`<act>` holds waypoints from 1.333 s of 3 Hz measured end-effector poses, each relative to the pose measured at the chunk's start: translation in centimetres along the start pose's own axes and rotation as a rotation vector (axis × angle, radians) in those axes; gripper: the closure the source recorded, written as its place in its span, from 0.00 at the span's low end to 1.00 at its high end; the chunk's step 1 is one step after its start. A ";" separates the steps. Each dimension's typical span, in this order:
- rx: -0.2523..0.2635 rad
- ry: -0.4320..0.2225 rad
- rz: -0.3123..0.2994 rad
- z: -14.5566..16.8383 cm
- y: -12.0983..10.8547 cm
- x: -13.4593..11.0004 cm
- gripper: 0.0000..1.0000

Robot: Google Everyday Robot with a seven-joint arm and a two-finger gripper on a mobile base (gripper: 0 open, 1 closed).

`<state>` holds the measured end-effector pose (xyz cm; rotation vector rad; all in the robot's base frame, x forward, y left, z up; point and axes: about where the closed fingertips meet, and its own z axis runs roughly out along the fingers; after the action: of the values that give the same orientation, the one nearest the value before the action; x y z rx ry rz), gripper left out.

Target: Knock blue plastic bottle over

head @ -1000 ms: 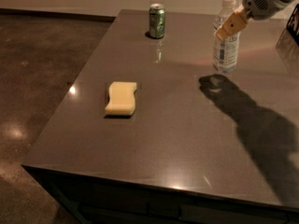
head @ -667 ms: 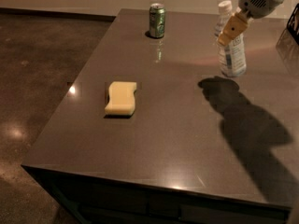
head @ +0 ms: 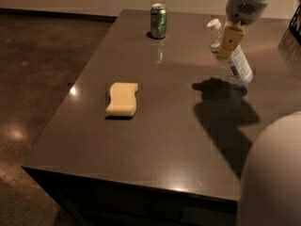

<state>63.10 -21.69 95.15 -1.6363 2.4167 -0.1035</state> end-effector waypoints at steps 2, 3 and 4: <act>-0.058 0.062 -0.138 2.6 0.5 -0.1 0.29; -0.105 0.085 -0.199 3.7 2.1 0.0 0.07; -0.151 0.104 -0.256 4.8 3.7 -0.1 0.00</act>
Offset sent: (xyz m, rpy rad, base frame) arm -0.0818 -0.0107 -0.0421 -0.1351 0.4234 0.2130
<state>60.80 -19.91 89.80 -2.0514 2.3261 -0.0495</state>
